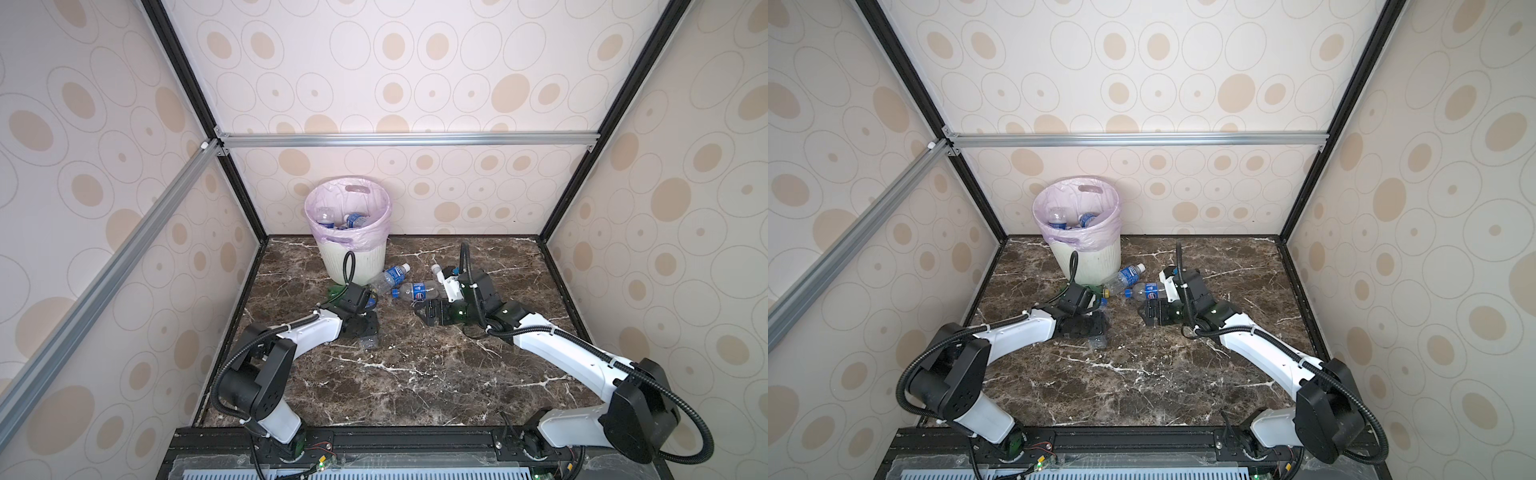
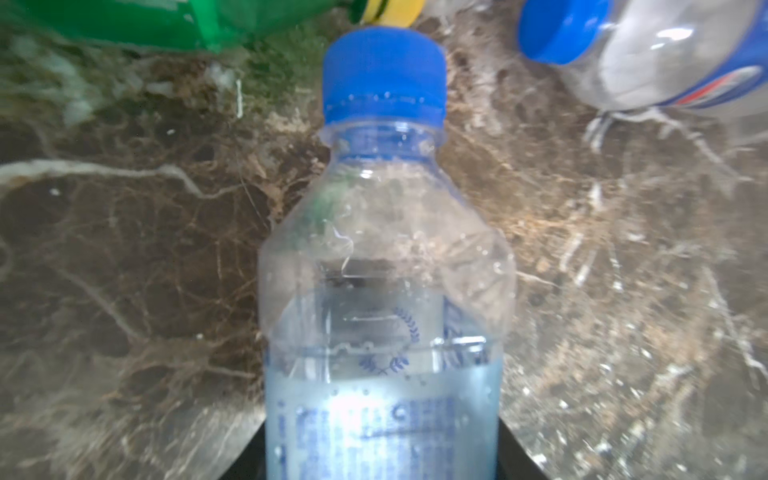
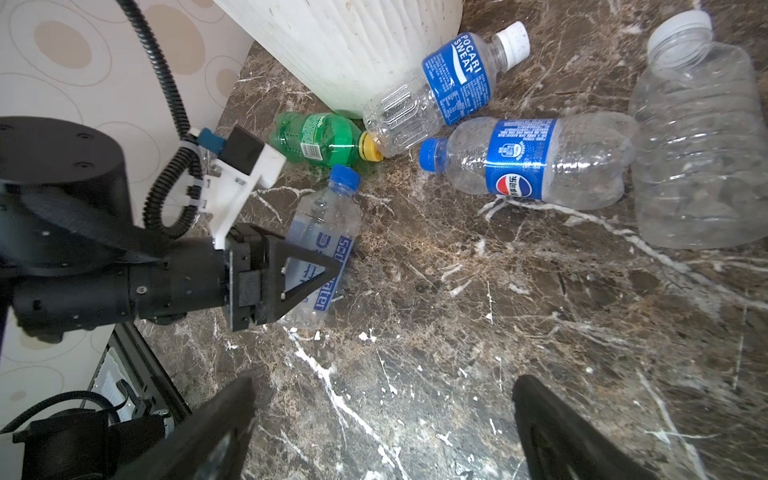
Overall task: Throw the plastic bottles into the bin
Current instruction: 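Lift the soda water bottle with left gripper up over the bin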
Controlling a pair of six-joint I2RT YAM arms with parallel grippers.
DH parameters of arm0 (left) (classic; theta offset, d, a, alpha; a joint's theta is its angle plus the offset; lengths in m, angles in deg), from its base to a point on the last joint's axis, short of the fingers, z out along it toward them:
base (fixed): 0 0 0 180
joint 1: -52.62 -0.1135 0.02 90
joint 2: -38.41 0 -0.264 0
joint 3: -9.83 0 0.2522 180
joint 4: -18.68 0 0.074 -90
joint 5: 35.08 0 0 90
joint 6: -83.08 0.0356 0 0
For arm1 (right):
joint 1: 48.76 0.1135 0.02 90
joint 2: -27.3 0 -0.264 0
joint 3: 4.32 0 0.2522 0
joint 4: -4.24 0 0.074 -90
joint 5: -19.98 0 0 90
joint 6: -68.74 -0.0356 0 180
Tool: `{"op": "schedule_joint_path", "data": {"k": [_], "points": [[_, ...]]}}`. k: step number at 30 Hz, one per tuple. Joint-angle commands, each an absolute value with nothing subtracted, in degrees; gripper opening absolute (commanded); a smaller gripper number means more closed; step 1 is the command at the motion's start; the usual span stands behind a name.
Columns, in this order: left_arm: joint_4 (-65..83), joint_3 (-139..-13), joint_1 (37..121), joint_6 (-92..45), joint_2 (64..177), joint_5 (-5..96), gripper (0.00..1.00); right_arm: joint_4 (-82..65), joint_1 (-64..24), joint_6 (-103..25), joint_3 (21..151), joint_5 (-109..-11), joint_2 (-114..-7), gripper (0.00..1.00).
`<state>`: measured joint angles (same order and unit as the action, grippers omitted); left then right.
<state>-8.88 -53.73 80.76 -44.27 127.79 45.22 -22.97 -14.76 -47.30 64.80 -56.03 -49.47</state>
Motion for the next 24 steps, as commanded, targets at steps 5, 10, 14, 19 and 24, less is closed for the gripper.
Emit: {"op": "schedule_joint_path", "data": {"k": [5,10,14,19,24], "points": [[-8.96,-57.53,81.07,-40.65,118.38,44.99,0.44,-21.87,-15.0,-45.81,68.47,-55.55,-47.81,1.0],[-11.04,-62.82,81.04,-37.79,112.79,49.38,0.43,-22.02,-14.7,-44.76,73.24,-54.72,-47.23,1.0],[-13.04,-69.13,81.07,-35.34,110.83,53.49,0.43,-22.35,-14.05,-43.1,77.13,-54.79,-47.12,1.0],[-14.61,-78.19,80.95,-30.79,110.39,57.6,0.42,-22.44,-13.09,-41.28,82.18,-54.75,-47.4,1.0],[-14.54,-89.35,80.96,-27.53,112.92,61.61,0.43,-21.47,-12.01,-40.58,87.55,-56.5,-48.49,1.0]]}}
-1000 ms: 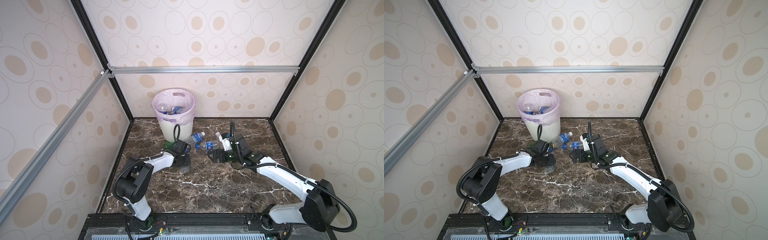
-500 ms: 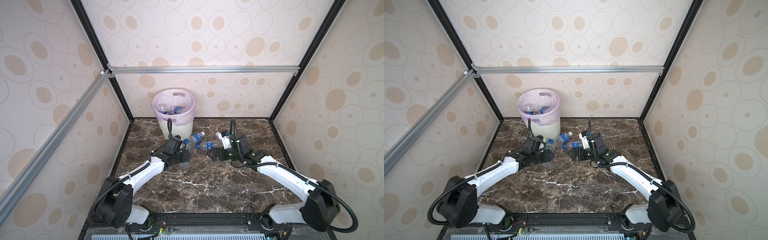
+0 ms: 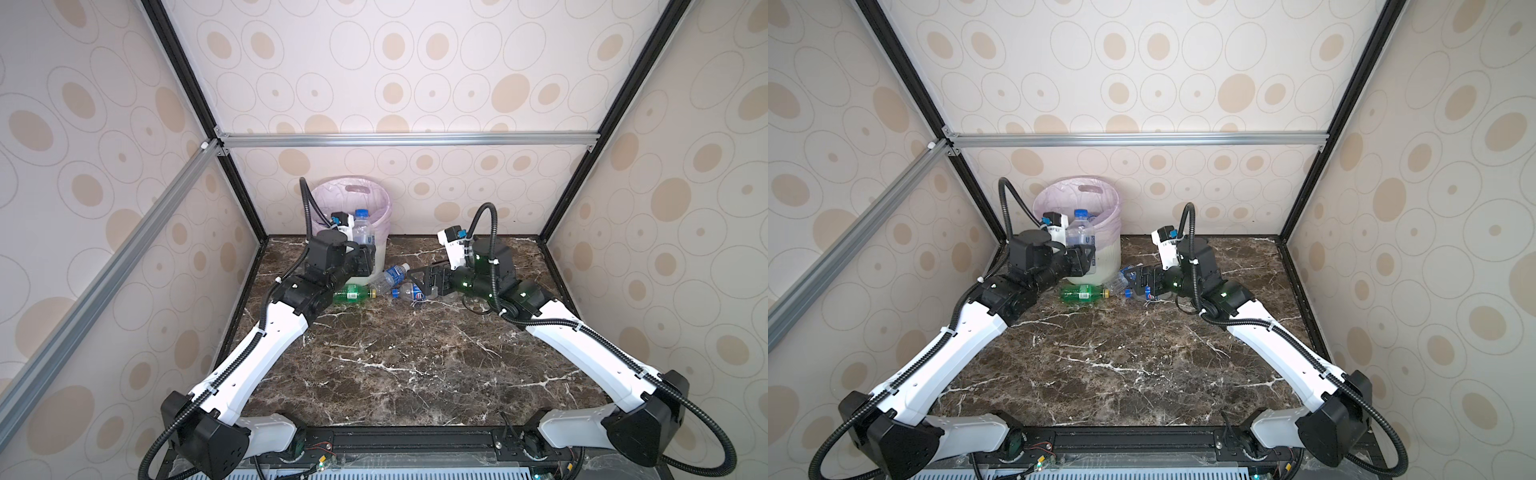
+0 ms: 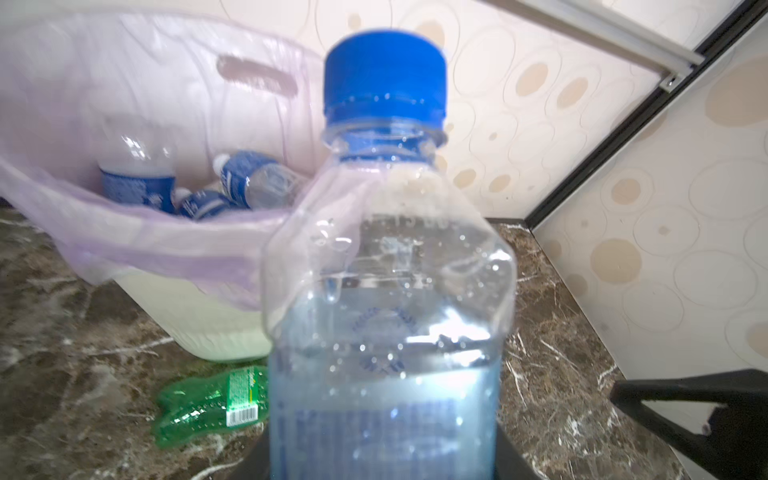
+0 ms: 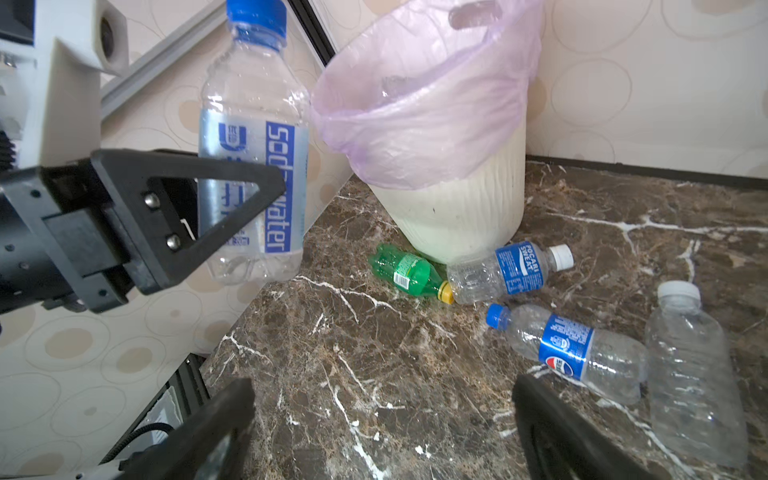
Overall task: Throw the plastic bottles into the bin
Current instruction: 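Lift the soda water bottle with left gripper up over the bin, then open left gripper to drop the soda water bottle into the bin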
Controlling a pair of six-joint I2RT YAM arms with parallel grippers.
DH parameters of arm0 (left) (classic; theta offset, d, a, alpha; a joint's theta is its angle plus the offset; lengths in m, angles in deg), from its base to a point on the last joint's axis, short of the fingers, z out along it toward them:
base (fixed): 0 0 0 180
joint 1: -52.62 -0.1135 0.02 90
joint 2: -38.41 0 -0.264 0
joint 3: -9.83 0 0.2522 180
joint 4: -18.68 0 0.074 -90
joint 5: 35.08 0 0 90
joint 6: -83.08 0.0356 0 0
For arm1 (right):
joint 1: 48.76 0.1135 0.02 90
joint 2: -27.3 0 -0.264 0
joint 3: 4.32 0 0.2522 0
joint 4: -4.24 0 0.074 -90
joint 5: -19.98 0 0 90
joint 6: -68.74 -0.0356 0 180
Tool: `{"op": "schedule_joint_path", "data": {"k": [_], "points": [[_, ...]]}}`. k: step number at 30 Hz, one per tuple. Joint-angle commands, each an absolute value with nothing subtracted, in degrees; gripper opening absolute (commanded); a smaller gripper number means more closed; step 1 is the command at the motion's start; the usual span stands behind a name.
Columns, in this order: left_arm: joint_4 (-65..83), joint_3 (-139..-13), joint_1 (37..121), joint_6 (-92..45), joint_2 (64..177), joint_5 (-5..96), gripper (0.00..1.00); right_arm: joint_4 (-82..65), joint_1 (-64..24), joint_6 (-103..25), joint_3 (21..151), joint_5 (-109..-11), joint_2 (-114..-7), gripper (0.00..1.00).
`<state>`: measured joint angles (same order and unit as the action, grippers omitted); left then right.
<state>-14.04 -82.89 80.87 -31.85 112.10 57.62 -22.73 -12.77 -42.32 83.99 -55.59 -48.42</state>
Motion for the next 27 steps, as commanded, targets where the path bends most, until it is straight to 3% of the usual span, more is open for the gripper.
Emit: {"op": "schedule_joint_path", "data": {"k": [1,9,18,22,25,27], "points": [[-14.57,-91.82,80.95,-26.93,113.62,62.11,0.43,-21.39,-11.94,-40.44,88.43,-56.57,-48.75,1.0],[-11.31,-108.87,80.98,-18.94,117.09,69.14,0.45,-21.28,-11.53,-39.73,92.22,-57.45,-50.31,1.0],[-3.41,-113.71,80.72,-12.33,117.15,75.44,0.45,-21.94,-11.58,-39.15,91.36,-58.07,-51.47,1.0],[-5.02,-114.92,78.59,-15.23,122.67,71.14,0.46,-22.19,-11.57,-39.37,91.97,-57.83,-52.8,1.0],[-11.42,-120.38,72.52,-23.76,131.78,60.19,0.48,-22.04,-11.55,-39.91,92.06,-57.3,-53.45,1.0],[-19.29,-128.0,69.81,-28.01,139.9,56.79,0.55,-22.08,-11.52,-40.17,91.74,-57.26,-53.39,1.0]]}}
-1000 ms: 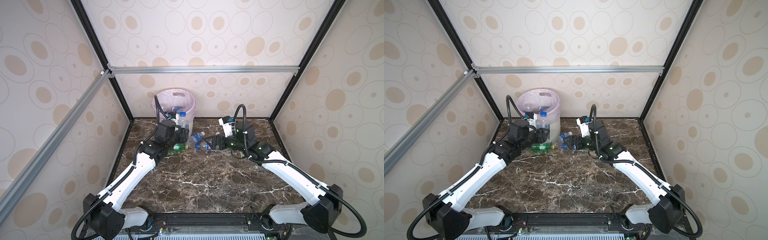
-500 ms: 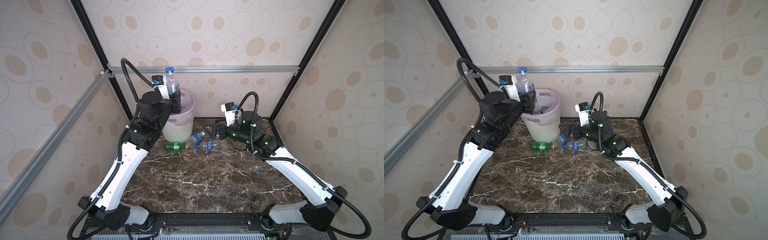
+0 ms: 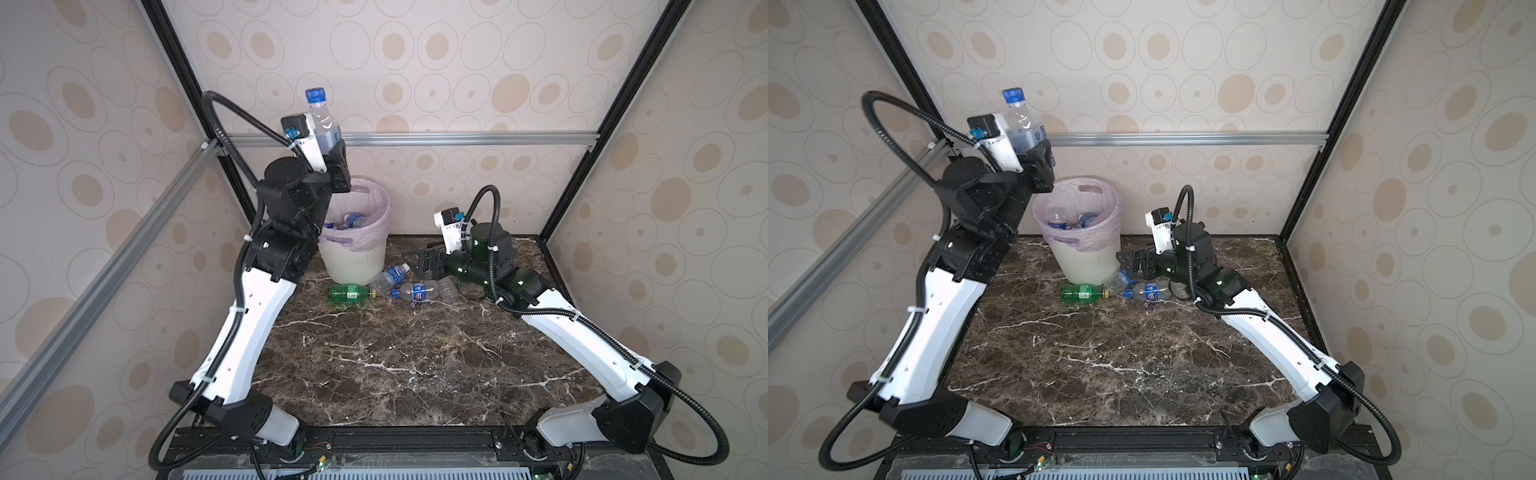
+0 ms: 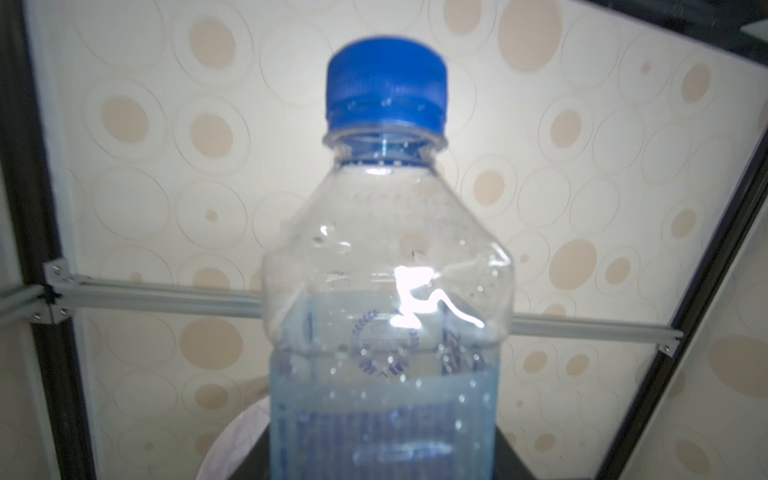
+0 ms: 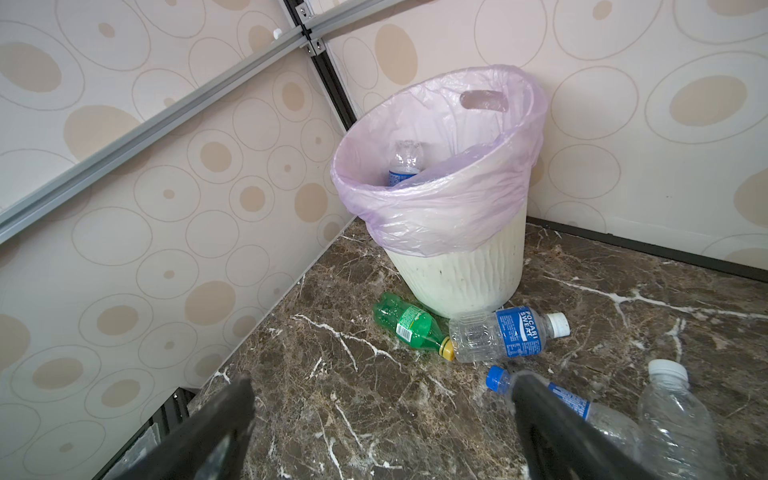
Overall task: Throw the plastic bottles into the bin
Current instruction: 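Open left gripper to drop the soda water bottle into the bin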
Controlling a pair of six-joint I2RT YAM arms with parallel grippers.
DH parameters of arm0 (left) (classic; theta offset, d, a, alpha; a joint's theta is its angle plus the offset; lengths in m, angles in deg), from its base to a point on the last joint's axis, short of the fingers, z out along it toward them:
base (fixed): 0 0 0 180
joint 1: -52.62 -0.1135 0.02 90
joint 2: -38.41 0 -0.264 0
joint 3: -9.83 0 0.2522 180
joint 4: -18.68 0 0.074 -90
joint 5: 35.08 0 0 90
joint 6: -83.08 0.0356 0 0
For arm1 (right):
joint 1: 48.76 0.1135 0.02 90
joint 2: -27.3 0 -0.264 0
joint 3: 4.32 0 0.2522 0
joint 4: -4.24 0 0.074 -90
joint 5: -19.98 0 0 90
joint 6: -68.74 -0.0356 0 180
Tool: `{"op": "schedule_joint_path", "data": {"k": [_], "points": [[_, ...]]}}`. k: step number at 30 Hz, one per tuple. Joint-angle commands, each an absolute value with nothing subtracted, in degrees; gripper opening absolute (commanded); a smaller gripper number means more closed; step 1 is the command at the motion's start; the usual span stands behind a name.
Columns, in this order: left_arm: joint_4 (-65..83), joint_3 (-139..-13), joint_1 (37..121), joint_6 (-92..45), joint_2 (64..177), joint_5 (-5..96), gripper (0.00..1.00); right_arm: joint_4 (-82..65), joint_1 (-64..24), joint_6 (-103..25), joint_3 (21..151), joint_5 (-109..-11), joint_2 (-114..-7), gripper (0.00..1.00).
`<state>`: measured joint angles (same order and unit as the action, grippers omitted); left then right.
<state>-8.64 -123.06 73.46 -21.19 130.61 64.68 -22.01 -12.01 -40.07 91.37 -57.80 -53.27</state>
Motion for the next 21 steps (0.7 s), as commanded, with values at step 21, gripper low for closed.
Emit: {"op": "schedule_joint_path", "data": {"k": [21], "points": [[-20.67,-118.79,70.22,-30.56,131.02,51.16,0.99,-20.25,-11.63,-44.59,86.25,-56.78,-50.71,1.0]]}}
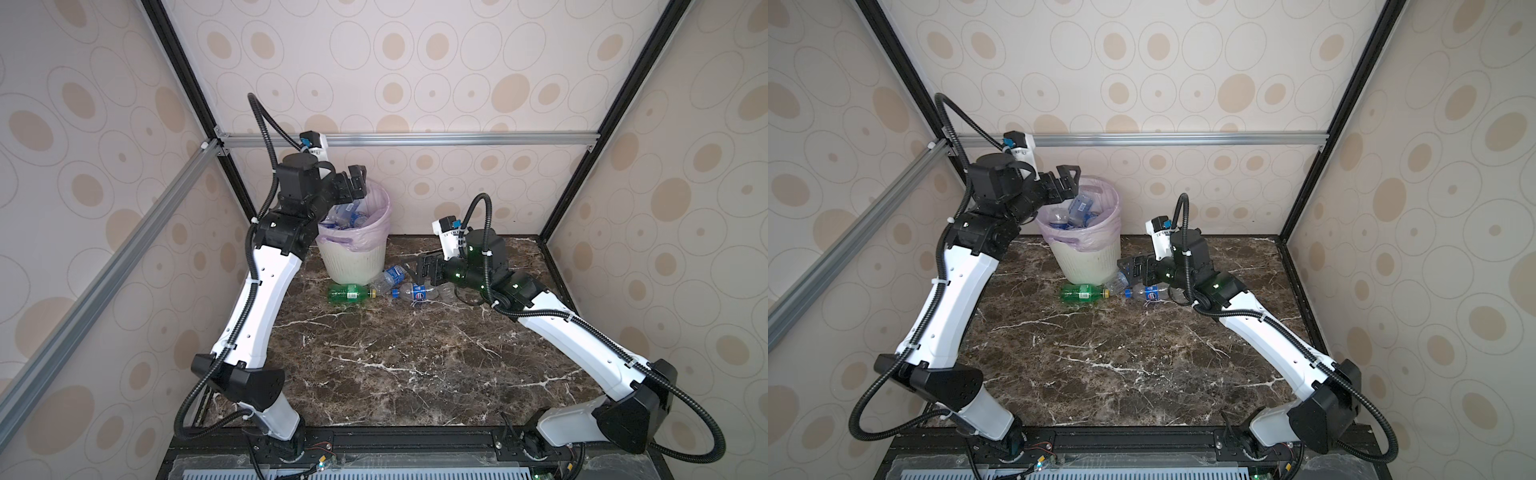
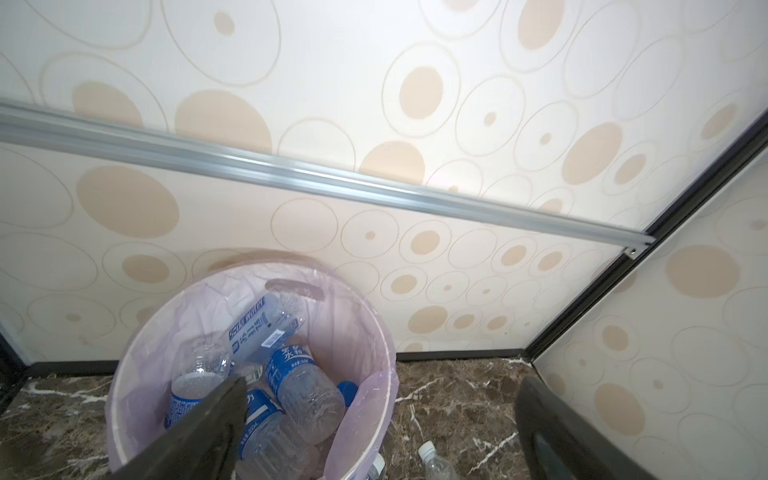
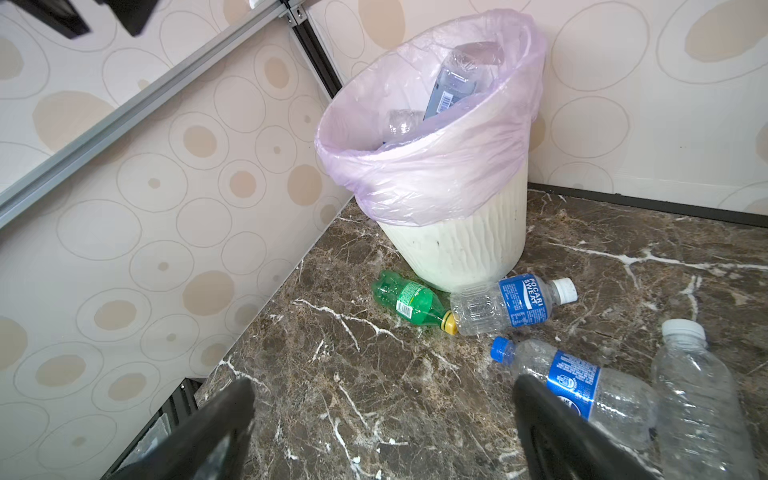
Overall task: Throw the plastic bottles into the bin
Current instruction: 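Open left gripper to drop the soda water bottle into the bin, then lower both grippers back toward the bottle pile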
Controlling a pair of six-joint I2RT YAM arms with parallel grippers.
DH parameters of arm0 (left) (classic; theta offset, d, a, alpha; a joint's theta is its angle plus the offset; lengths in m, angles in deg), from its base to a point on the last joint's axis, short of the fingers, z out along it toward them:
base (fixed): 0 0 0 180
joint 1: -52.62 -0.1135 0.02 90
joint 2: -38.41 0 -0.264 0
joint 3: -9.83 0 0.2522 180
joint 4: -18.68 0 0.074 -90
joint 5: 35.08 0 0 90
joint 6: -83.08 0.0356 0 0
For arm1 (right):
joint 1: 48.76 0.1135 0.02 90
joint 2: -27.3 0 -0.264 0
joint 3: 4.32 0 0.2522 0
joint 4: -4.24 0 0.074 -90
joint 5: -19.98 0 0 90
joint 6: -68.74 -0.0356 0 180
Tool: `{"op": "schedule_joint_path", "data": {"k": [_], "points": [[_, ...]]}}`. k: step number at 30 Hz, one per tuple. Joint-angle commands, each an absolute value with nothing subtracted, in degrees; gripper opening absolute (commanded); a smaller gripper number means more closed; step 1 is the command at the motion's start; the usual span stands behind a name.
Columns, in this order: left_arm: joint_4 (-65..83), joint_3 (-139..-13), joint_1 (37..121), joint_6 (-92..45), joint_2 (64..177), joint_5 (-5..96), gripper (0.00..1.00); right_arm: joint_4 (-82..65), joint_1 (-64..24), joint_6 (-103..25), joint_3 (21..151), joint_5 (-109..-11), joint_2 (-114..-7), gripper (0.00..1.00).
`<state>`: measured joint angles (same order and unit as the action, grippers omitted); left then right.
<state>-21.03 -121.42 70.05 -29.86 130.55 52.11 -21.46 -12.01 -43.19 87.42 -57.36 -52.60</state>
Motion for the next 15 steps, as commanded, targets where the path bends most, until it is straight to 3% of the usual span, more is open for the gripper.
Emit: {"op": "schedule_joint_path", "data": {"k": [1,15], "points": [[-20.46,-118.08,70.28,-30.74,130.6,50.88,0.99,-20.16,-11.61,-44.72,85.93,-56.98,-50.37,1.0],[-18.64,-96.01,70.46,-33.08,118.48,48.39,0.99,-24.27,-11.61,-45.34,83.11,-60.76,-50.26,1.0]]}}
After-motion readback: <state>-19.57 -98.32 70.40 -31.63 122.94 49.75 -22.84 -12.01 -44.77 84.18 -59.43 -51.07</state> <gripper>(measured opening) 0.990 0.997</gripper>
